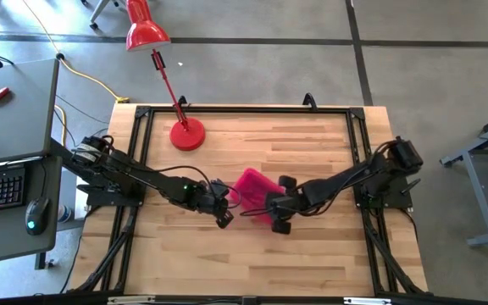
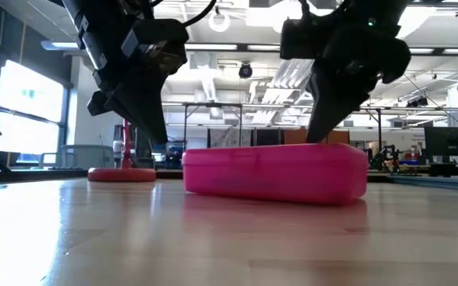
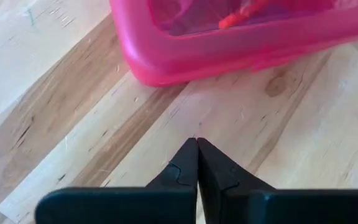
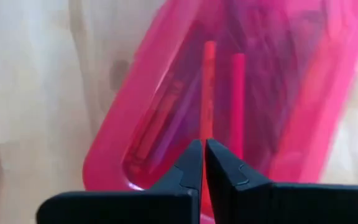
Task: Pick & place school supplies into a supply box
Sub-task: Close the red supply box, then return to Home Position
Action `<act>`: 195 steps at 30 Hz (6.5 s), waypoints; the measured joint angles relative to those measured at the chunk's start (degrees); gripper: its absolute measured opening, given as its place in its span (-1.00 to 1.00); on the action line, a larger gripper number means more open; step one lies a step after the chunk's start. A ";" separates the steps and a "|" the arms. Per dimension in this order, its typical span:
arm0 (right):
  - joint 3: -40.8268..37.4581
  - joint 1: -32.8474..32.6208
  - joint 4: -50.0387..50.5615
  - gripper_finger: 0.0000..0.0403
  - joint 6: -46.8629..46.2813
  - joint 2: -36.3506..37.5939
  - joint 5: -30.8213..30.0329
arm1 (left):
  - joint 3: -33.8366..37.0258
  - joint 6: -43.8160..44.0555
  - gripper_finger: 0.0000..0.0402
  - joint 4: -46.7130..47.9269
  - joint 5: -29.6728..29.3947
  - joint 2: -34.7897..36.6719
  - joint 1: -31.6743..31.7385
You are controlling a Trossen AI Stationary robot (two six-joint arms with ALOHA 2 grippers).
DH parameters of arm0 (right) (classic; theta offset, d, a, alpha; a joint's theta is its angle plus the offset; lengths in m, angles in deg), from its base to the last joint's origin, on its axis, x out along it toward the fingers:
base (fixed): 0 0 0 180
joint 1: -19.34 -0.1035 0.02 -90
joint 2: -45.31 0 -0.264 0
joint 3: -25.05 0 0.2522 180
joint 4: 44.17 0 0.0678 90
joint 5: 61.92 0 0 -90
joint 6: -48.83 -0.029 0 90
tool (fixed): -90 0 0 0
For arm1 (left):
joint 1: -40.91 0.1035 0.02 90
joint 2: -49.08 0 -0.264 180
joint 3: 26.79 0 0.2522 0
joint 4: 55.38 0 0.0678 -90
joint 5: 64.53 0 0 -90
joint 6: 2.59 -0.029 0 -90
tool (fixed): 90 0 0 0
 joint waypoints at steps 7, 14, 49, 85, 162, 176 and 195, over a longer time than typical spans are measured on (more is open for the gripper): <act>0.02 -0.05 2.36 -1.00 -0.02 3.05 -0.23 | 0.00 0.22 -0.85 -0.11 -0.92 0.00 0.00; 0.07 -1.18 2.06 -1.00 -3.47 5.52 2.23 | 0.00 -0.16 -0.90 -1.06 -4.48 0.07 0.15; 0.17 2.63 13.99 -1.00 -10.28 -2.99 -2.78 | -0.02 -9.33 -0.80 -7.76 -1.09 0.70 7.28; -35.96 -2.98 -31.30 -1.00 21.51 60.80 -6.39 | 25.70 -37.84 -0.67 0.55 -10.83 78.30 -4.13; -62.16 4.15 -63.23 -1.00 13.51 71.26 -3.71 | 53.94 -48.22 -0.67 -21.53 0.48 91.84 -4.00; -62.16 4.15 -63.23 -1.00 13.51 71.26 -3.71 | 53.94 -48.20 -0.67 -21.51 0.47 91.84 -4.00; -62.18 4.15 -63.21 -1.00 13.51 71.26 -3.71 | 53.96 -48.20 -0.67 -21.48 0.46 91.84 -4.00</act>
